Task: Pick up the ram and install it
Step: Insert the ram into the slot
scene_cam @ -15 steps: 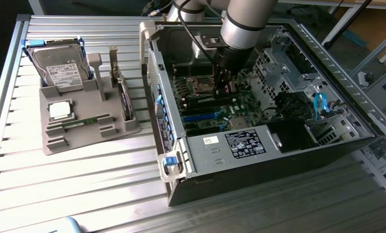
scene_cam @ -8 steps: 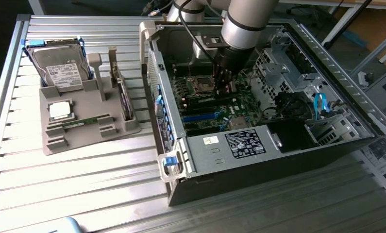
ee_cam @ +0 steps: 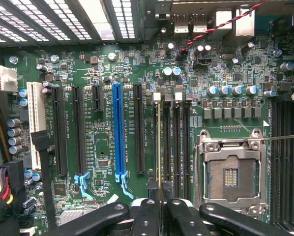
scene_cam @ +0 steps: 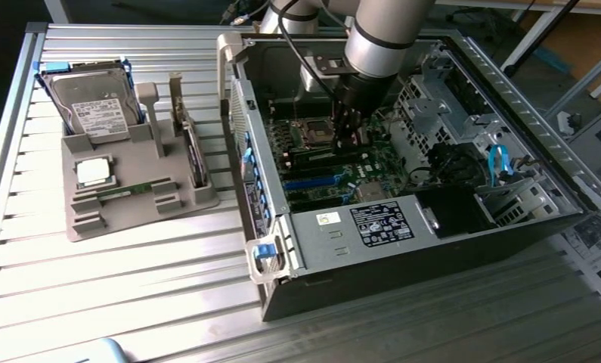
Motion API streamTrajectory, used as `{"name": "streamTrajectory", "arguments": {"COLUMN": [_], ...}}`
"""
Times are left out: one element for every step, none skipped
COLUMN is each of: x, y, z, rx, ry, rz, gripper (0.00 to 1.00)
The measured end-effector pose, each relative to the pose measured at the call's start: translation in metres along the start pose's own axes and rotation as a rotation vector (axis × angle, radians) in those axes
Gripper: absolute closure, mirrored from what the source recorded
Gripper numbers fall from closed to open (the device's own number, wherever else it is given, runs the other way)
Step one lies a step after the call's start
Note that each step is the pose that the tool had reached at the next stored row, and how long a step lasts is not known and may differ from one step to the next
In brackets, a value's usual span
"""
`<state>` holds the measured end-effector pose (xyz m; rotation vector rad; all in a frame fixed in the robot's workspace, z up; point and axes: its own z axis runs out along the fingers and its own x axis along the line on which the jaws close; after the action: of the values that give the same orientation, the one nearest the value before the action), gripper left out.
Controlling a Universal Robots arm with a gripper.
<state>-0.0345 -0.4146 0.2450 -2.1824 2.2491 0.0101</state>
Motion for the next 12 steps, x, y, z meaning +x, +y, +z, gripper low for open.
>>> {"name": "streamTrajectory", "arguments": {"x": [0.0000, 0.0001, 0.0001, 0.0001, 0.0001, 0.0001, 0.0001, 0.0001, 0.0002, 0.0002, 0.0002, 0.0002], "y": [0.0000, 0.0000, 0.0002, 0.0005, 0.0011, 0.0020, 0.0027, 0.0033, 0.0038, 0.0042, 0.0044, 0.0044], "z": [0.0000, 0.0000, 0.0000, 0.0000, 0.0000, 0.0000, 0.0000, 0.0000, 0.0000, 0.0000, 0.0000, 0.0000], "rx": [0.0000, 0.0000, 0.0000, 0.0001, 0.0000, 0.0001, 0.0000, 0.0000, 0.0001, 0.0001, 0.0000, 0.0000], "ry": [0.0000, 0.0000, 0.0000, 0.0000, 0.0000, -0.0001, -0.0001, -0.0001, -0.0001, 0.0000, 0.0000, 0.0000], "rz": [0.000, 0.000, 0.000, 0.000, 0.000, 0.000, 0.000, 0.000, 0.000, 0.000, 0.000, 0.000], "gripper": [0.88, 0.88, 0.88, 0.88, 0.88, 0.88, 0.88, 0.88, 0.88, 0.88, 0.88, 0.88]}}
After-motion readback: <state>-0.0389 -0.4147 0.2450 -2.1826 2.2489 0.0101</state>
